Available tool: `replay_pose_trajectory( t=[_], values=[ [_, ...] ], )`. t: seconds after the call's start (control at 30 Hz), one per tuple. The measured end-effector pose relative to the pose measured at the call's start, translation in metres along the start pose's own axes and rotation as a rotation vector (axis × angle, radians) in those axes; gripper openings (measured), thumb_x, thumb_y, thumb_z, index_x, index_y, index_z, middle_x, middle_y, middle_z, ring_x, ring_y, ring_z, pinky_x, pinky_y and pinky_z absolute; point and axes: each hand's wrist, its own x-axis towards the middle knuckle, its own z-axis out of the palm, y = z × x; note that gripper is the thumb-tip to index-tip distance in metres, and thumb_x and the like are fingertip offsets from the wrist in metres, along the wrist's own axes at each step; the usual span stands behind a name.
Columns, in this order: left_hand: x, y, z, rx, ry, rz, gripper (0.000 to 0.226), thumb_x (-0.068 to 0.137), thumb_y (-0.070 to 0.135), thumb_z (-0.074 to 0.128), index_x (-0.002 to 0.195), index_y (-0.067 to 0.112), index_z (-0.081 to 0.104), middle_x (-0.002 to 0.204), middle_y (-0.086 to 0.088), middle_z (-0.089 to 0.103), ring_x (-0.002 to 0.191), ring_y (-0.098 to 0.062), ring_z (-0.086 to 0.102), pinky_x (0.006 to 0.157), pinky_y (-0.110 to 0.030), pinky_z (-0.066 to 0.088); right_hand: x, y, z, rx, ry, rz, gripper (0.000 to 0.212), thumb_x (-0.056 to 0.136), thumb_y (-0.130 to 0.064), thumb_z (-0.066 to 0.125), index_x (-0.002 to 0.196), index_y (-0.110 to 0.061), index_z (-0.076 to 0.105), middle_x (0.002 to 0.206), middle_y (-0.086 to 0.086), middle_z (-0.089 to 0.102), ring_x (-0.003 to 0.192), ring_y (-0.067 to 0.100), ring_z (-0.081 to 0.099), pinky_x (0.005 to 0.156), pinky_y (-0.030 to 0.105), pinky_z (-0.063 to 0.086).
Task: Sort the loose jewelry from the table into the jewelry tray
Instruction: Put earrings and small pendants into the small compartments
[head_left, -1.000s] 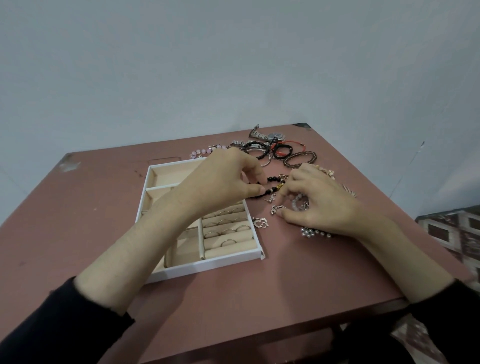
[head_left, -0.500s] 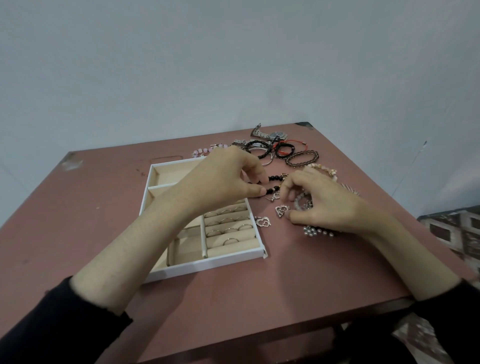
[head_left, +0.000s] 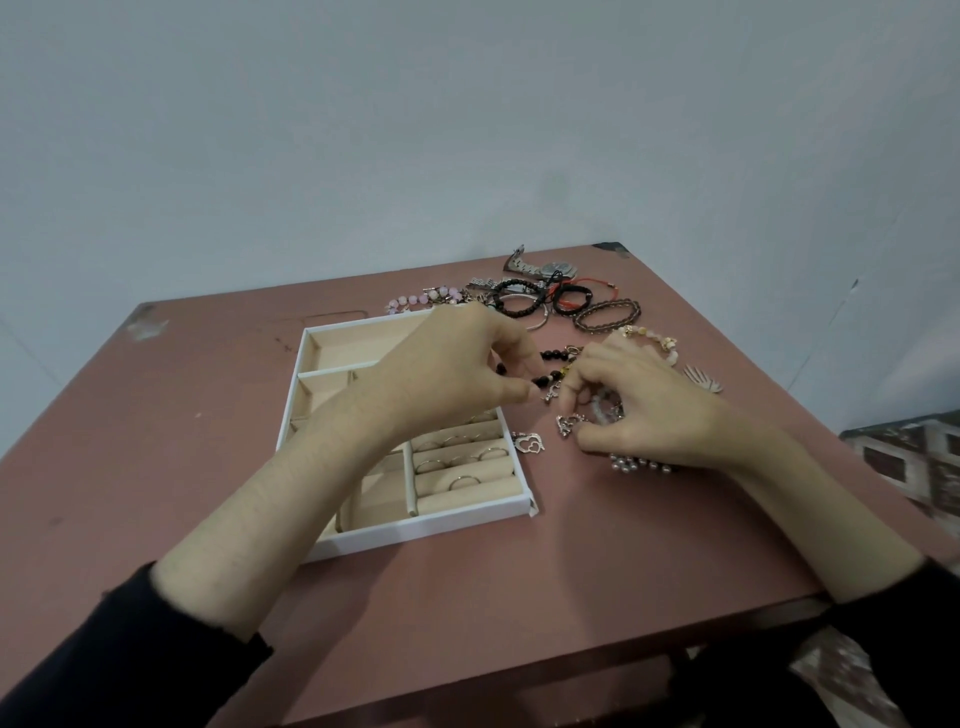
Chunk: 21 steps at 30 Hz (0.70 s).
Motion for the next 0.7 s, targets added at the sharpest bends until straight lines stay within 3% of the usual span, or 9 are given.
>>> replay_pose_trajectory(
  t=[0.1, 0.27, 0.5, 0.7],
  values=[
    [-0.0006, 0.0006, 0.0016, 0.001, -0.011, 0.015, 0.009, 0.077, 0.020, 0.072, 0.084, 0.024, 0.069, 0.077, 0.008, 0.062, 0.064, -0.001, 0.050, 0.060, -0.008, 0.037, -0.0001, 0.0005, 0.0003, -0.025, 0.015, -0.023, 0.024, 0.067, -0.032, 0.056, 0.089, -0.038, 0.061, 0.081, -0.010, 0.056, 0.089, 0.007, 0.043, 0.085, 0.027, 0.033],
    [-0.0009, -0.0001, 0.0003, 0.002, -0.008, 0.014, 0.009, 0.077, 0.021, 0.072, 0.085, 0.025, 0.070, 0.076, 0.011, 0.063, 0.066, -0.001, 0.050, 0.061, -0.007, 0.037, 0.0028, 0.0039, 0.0015, -0.021, 0.051, -0.098, 0.020, 0.070, -0.028, 0.059, 0.086, -0.024, 0.072, 0.068, -0.011, 0.054, 0.076, -0.001, 0.045, 0.074, 0.012, 0.035],
    [-0.0005, -0.0018, -0.0033, -0.016, 0.005, 0.006, 0.008, 0.076, 0.026, 0.074, 0.083, 0.029, 0.070, 0.065, 0.021, 0.058, 0.063, 0.013, 0.049, 0.059, 0.000, 0.036, 0.0027, 0.0044, 0.0026, 0.004, 0.128, -0.122, 0.019, 0.072, -0.022, 0.060, 0.083, -0.018, 0.075, 0.067, -0.008, 0.063, 0.069, 0.005, 0.049, 0.071, 0.010, 0.037],
    [-0.0020, 0.0002, -0.0023, 0.069, -0.083, 0.038, 0.012, 0.078, 0.025, 0.072, 0.090, 0.025, 0.070, 0.079, 0.013, 0.064, 0.069, 0.000, 0.052, 0.061, -0.005, 0.037, 0.0056, 0.0049, 0.0013, 0.015, 0.345, -0.070, 0.015, 0.072, -0.020, 0.063, 0.074, -0.012, 0.075, 0.061, -0.005, 0.060, 0.064, 0.010, 0.051, 0.063, 0.012, 0.034]
  ],
)
